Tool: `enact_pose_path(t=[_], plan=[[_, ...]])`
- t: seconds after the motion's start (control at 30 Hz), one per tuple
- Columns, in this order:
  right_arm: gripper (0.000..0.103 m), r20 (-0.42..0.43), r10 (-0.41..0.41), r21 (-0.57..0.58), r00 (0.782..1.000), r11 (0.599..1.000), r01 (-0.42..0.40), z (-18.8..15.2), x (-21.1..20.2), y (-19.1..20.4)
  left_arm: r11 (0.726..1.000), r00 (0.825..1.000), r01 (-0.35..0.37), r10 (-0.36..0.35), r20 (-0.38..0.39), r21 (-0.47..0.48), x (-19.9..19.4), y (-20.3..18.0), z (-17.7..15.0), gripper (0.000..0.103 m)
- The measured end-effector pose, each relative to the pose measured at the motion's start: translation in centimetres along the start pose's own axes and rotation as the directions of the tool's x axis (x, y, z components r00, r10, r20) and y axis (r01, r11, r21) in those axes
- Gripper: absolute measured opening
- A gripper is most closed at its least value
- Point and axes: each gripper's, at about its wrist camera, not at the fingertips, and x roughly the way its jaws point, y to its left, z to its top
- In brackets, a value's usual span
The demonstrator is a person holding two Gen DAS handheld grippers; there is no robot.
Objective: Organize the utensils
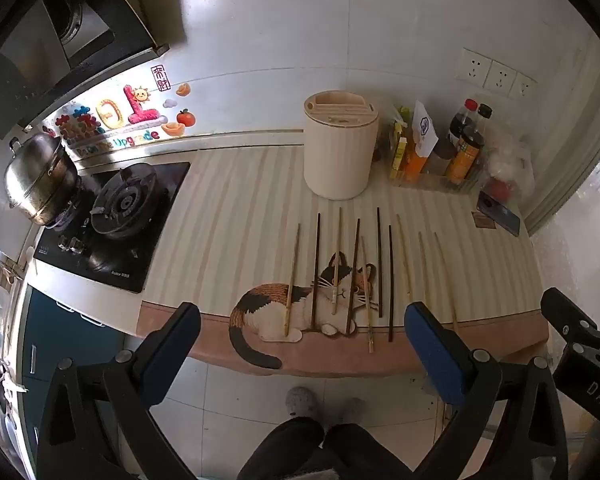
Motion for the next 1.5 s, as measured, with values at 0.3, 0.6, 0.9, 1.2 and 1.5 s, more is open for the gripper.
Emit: enact_pose_path(t=[0.3, 0.6, 0.9, 1.2, 1.5], plan=[[0.103, -0.003, -0.004, -0.02, 1.0, 1.0, 0.004, 0.0, -0.1, 0.4, 1.0, 1.0, -0.002, 0.002, 0.007, 0.0, -0.1, -0.1, 0.6, 0.103], [0.103, 0.014, -0.014, -0.007, 1.0, 1.0, 0.014, 0.0, -0.6, 0.4, 1.0, 1.0, -0.001, 0.001, 0.016, -0.001, -0.1, 0.2, 0.4, 0.103], [0.103, 0.018, -0.013, -0.011, 1.0, 1.0, 0.013, 0.0, -0.7, 0.6, 1.0, 1.0, 0.001, -0.001, 0.026, 0.006, -0.7, 0.5, 0.6, 0.103], [0.103, 0.03, -0.012, -0.001, 0.999, 1.0, 0.012, -0.1, -1.4, 0.2, 1.0, 0.999, 0.004, -0.004, 0.038, 0.008, -1.5, 0.1, 0.8, 0.103], [0.103, 0.034, -0.013, 0.0, 0.999, 1.0, 0.013, -0.2, -1.5, 0.1, 1.0, 0.999, 0.006, -0.006, 0.045, 0.008, -2.1, -0.2, 0.8, 0.103]])
